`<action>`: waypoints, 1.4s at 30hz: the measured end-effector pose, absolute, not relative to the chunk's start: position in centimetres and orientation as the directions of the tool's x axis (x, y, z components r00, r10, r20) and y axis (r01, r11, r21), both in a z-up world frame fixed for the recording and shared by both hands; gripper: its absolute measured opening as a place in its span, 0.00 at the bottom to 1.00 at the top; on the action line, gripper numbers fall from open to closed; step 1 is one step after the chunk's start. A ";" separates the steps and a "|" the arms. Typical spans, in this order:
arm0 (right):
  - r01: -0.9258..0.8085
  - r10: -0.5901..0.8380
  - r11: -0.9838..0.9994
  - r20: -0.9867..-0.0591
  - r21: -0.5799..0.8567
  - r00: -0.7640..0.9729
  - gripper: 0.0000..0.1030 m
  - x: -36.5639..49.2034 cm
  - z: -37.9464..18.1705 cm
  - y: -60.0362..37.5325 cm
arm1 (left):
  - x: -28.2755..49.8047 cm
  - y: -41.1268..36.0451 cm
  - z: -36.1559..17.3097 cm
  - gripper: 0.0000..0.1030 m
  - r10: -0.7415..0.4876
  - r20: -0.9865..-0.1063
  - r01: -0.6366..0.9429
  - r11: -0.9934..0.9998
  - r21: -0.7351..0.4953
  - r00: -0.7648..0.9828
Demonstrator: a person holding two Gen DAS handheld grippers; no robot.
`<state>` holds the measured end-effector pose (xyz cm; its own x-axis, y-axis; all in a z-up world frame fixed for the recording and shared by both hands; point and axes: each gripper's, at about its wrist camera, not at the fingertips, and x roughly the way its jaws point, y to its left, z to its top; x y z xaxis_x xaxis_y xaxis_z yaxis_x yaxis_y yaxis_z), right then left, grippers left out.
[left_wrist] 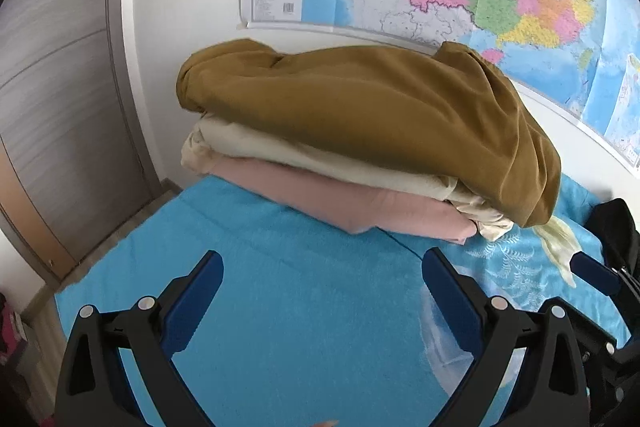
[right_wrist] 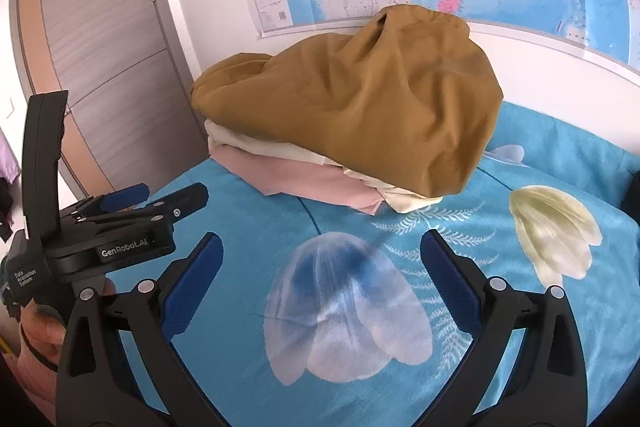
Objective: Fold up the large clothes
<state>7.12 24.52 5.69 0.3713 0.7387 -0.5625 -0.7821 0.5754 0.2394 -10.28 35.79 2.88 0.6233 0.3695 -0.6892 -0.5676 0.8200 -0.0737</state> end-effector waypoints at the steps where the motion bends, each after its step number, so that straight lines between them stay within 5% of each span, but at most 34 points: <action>1: -0.783 0.738 0.575 -0.563 0.238 0.371 0.95 7.0 5.7 24.5 | -10.4 35.8 2.8 0.94 0.362 -0.695 -0.566 0.820 -0.080 0.622; 42: -0.773 0.728 0.592 -0.563 0.227 0.392 0.95 4.7 5.8 22.7 | -12.2 32.3 4.0 0.94 0.401 -0.665 -0.548 0.836 -0.015 0.630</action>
<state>4.67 22.72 5.78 0.3920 0.7278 -0.5627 -0.7730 0.5922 0.2274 -12.24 32.27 4.01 0.6299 0.4006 -0.6653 -0.5478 0.8365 -0.0149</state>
